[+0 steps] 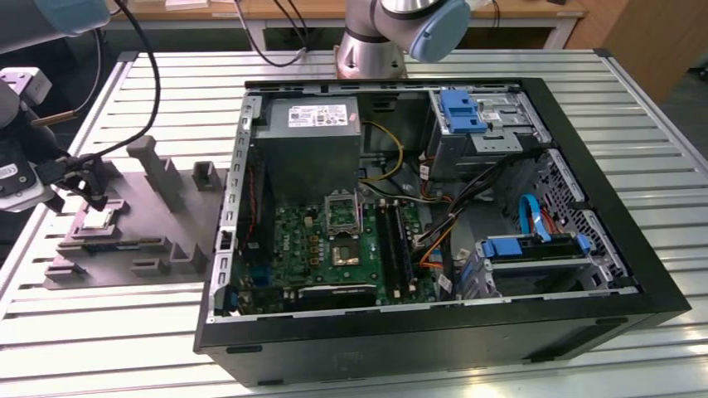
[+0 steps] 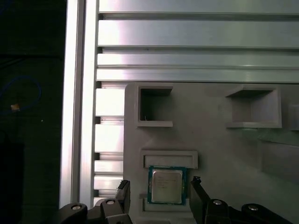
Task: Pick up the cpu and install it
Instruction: 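Pick up the cpu and move it towards the insertion slot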
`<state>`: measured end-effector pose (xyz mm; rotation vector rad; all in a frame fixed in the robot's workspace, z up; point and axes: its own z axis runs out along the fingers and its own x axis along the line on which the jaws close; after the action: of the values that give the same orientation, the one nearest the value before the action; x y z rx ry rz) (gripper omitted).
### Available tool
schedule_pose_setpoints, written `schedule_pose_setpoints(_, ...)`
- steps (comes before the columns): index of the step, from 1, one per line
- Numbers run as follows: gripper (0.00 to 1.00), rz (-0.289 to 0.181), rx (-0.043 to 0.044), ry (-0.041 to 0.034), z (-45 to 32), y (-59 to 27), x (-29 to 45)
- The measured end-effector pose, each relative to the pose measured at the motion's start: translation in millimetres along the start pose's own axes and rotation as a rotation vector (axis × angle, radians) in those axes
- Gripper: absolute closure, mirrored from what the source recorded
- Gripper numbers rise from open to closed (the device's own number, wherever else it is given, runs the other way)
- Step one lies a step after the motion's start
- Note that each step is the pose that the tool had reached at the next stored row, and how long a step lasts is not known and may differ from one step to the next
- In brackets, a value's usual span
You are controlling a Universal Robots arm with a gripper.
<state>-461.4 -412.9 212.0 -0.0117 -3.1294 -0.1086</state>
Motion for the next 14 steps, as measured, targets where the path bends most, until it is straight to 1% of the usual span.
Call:
schedule_pose_setpoints(5, 0.38, 0.000, -0.0005, -0.0006, 0.9, 0.0, -0.1)
schedule_pose_setpoints(14, 0.38, 0.001, -0.0003, -0.0002, 9.2, -0.6, -1.3)
